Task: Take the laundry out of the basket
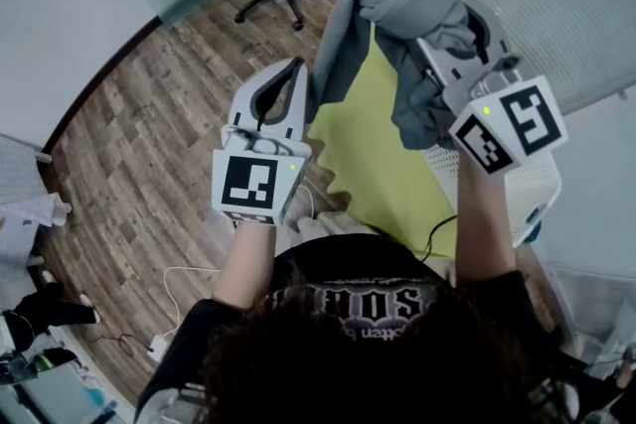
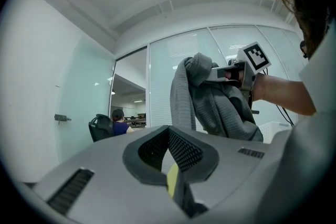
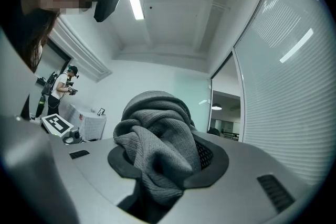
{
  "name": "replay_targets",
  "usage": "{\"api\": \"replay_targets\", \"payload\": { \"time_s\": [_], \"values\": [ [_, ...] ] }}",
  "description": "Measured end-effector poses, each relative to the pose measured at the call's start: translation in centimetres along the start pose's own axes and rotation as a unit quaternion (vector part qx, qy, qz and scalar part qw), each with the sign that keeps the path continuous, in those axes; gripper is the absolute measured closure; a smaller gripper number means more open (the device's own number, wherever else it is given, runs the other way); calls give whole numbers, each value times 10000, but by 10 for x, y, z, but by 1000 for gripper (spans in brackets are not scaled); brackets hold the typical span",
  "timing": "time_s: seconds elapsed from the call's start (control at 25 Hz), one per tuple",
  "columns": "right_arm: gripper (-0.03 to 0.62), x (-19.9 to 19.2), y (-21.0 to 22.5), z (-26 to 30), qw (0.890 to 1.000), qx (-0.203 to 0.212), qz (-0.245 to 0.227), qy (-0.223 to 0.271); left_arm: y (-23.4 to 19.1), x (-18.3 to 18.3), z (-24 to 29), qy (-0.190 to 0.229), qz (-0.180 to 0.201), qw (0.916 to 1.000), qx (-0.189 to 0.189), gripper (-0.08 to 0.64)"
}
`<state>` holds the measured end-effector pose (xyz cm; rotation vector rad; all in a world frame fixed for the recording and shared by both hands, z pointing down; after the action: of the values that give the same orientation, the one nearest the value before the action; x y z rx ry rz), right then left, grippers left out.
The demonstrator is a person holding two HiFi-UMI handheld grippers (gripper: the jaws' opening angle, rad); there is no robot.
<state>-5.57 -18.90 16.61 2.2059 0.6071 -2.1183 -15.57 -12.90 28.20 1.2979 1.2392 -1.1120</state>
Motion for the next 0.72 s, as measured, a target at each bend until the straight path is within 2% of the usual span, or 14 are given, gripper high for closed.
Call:
{"api": "replay_targets", "payload": {
  "time_s": [0.24, 0.36, 0.56, 0.72],
  "values": [
    [422, -15, 11, 8, 9999, 58, 126, -17, -6, -7, 13, 7, -48, 9999, 88, 561],
    [422, -31, 18, 20, 9997, -7, 172, -154, -14, -17, 24, -44, -61, 10000, 6, 561],
    [422, -47, 19, 44, 9986, -359, 108, -379, -40, -24, 38, -58, -66, 9994, -323, 561],
    [422, -54, 15, 68, 9951, -813, 127, -540, -71, -24, 49, -84, 18, 9965, -835, 561]
  ]
}}
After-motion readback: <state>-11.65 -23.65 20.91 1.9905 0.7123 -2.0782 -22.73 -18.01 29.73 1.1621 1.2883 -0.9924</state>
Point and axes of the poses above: the fingertips, and each gripper's own axes: z forward along the fingers, y to its right, x out of its top, the point moved 1 cm from there along -z, backward along the fingers, and after that the axes turned 12 degrees about x, right-handed, at the moved point
